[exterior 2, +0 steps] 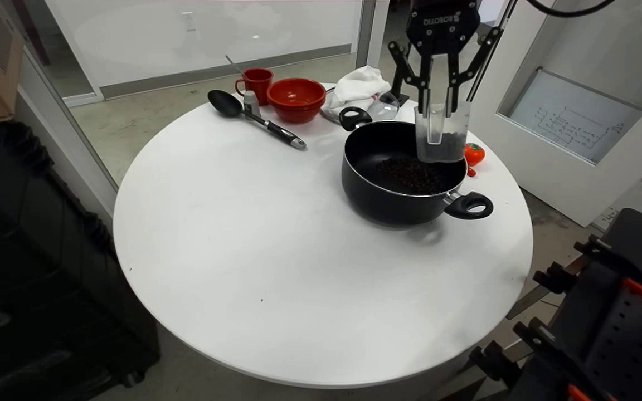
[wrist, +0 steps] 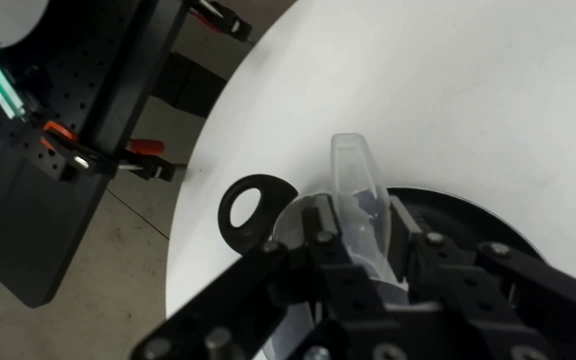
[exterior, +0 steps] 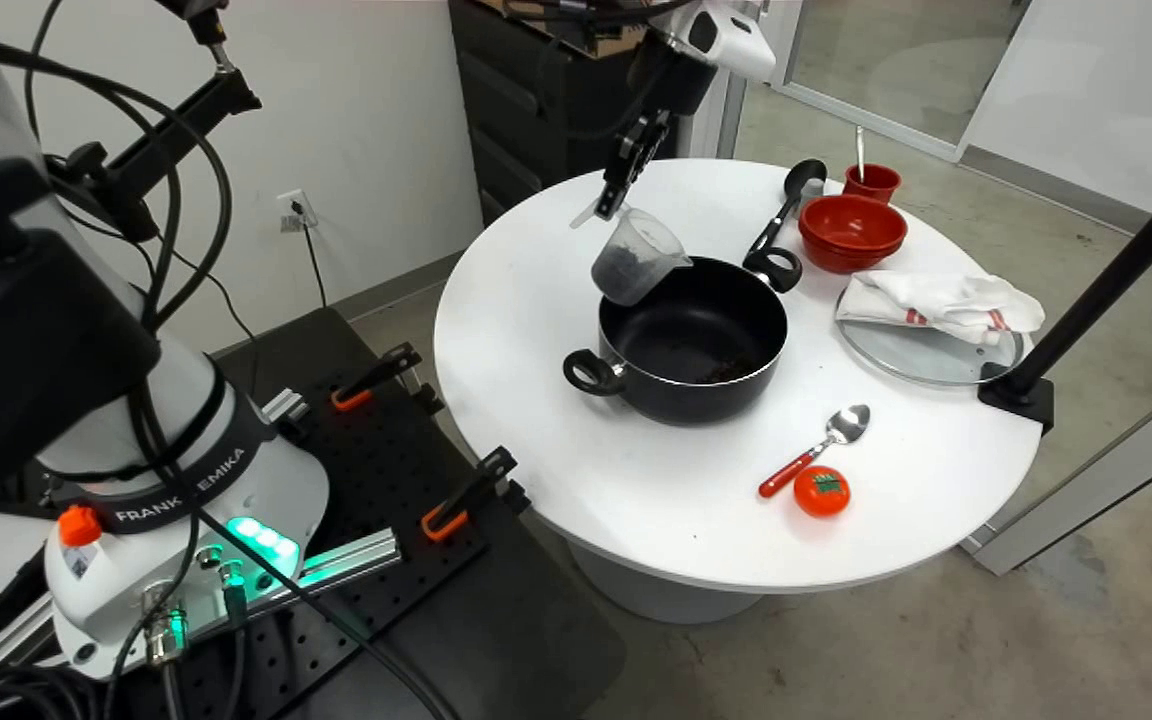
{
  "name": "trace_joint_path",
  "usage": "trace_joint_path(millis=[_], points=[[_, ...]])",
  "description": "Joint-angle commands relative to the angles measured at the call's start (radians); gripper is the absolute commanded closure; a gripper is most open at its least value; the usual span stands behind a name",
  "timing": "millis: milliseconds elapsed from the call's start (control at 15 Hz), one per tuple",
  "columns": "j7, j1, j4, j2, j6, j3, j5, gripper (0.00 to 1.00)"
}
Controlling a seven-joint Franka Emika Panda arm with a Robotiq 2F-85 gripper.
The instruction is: Pour some of the contents of the jug in the pot
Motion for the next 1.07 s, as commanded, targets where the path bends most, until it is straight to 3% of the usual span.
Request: trace_joint_path(millis=[0, 533, 600, 800, 867, 1000], points=[[-0.032, -0.003, 0.056, 0.075, -0.116, -0.015, 0.036, 0.93], [0.000, 0.008, 0.234, 0.283, -0.257, 0.003, 0.210, 0.93], [-0.017, 0.018, 0.154, 0.231, -0.202, -0.013, 0.178, 0.73], [-0.015, 0.022, 0.203, 0.275, -0.216, -0.011, 0.195, 0.73], [-0.024, 0.015, 0.195, 0.259, -0.236, -0.013, 0.197, 0.93], [-0.038, 0.004, 0.203, 0.257, -0.252, -0.014, 0.211, 0.93]])
